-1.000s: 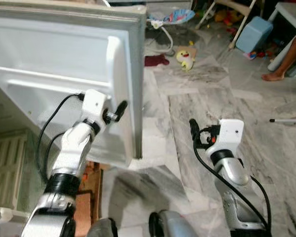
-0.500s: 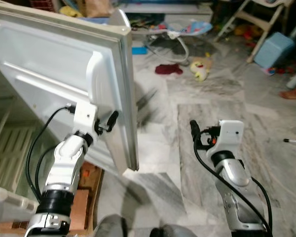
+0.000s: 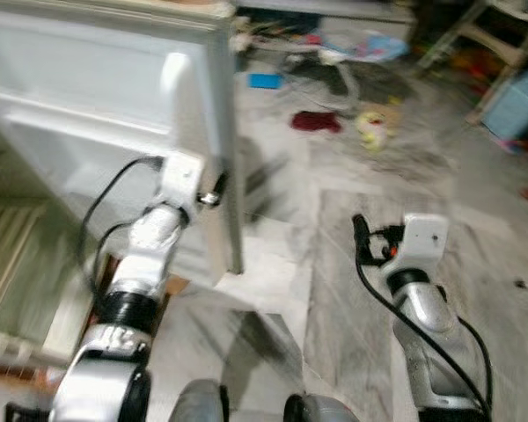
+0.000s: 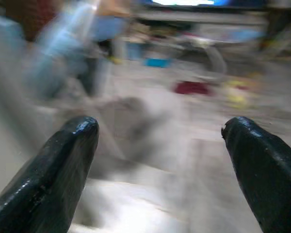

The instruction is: Restocking fridge

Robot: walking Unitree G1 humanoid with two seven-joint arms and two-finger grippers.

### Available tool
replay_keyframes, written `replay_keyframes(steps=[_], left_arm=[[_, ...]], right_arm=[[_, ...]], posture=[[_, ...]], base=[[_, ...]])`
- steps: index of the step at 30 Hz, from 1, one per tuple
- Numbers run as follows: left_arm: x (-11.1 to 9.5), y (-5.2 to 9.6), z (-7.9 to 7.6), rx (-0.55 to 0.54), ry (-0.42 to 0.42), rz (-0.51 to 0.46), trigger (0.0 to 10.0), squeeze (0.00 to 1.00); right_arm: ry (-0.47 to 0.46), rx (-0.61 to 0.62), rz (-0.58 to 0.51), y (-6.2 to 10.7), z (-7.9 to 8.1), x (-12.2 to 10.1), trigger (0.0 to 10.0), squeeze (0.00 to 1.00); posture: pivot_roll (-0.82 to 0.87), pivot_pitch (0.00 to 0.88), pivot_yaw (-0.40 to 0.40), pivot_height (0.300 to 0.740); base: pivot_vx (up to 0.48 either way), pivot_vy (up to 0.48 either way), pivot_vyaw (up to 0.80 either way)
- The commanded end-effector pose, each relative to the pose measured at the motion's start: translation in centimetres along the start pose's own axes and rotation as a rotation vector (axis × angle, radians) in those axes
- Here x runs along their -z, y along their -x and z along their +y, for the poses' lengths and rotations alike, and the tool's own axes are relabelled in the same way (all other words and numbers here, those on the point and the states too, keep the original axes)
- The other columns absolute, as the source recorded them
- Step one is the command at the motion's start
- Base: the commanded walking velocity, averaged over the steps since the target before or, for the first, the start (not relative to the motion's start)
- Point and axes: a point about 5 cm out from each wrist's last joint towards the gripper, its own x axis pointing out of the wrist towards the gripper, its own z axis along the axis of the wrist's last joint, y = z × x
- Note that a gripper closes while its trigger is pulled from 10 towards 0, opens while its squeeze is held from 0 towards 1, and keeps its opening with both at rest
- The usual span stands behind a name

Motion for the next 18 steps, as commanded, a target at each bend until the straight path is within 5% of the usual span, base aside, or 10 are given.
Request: replay_keyframes(steps=[1, 18], left_arm=[[-0.8, -0.4, -0.5, -0.008, -0.03, -0.023, 10.0, 0.0], [3.2, 2.3, 6.9, -0.503, -0.005, 0.211, 10.0, 0.0]], right_arm=[[0.028, 0.078, 0.024, 0.8, -2.2, 0.5, 10.0, 0.0], [0.064, 0.123, 0.046, 0.3, -2.8, 1.2, 10.0, 0.0]], posture=[[-0.09, 0.12, -0.02, 0.74], [-0.07, 0.136, -0.036, 0.74]], base=[[0.0, 0.0, 0.0], [0.0, 0.0, 0.0]])
